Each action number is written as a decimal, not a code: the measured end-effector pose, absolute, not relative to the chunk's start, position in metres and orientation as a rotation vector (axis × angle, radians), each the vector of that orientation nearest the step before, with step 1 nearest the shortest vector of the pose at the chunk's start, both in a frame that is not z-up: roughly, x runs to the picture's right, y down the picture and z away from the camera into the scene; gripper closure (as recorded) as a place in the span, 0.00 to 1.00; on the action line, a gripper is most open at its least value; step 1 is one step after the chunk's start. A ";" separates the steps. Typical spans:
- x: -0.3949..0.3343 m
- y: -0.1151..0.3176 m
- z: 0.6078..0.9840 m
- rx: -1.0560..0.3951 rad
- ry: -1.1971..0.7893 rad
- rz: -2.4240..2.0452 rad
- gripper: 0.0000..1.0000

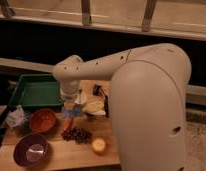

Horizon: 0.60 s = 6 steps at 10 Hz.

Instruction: Place sponge in tray

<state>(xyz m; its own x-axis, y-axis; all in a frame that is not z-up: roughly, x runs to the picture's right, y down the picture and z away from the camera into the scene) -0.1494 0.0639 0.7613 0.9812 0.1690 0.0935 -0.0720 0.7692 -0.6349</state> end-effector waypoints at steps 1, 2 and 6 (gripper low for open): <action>-0.147 0.047 0.772 -0.668 -0.146 0.164 1.00; -0.147 0.020 0.788 -0.652 -0.140 0.218 1.00; -0.153 -0.032 0.821 -0.636 -0.144 0.313 1.00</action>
